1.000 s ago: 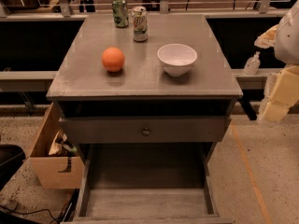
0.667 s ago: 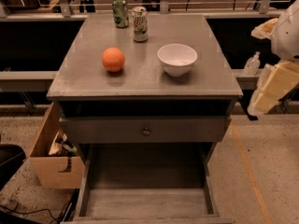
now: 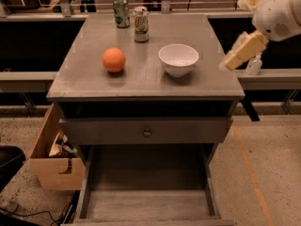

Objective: Place 7up can into middle drawer

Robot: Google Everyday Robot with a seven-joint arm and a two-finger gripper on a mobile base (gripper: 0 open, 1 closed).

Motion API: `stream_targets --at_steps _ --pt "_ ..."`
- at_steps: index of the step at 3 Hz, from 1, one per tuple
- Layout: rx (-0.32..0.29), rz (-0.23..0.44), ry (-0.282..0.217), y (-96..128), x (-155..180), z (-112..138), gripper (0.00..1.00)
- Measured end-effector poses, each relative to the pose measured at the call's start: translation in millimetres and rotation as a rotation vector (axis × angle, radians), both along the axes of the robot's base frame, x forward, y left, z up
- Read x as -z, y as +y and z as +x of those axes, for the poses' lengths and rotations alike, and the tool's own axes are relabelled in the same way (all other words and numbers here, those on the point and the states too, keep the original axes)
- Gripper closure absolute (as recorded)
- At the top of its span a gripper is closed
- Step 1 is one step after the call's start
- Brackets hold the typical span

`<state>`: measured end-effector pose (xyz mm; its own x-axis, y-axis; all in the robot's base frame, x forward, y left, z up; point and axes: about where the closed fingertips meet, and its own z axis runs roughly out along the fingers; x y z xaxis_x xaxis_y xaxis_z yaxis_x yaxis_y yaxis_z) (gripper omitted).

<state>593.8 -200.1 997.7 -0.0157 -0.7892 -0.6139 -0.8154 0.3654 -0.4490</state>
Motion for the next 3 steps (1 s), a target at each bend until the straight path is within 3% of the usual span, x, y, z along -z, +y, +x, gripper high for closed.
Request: stream_targets --at_steps 1,3 --pt "-0.032 0.194 -0.019 19 -2 66 0.00" --pt "0.023 0.554 -0.180 28 -44 158 0.00"
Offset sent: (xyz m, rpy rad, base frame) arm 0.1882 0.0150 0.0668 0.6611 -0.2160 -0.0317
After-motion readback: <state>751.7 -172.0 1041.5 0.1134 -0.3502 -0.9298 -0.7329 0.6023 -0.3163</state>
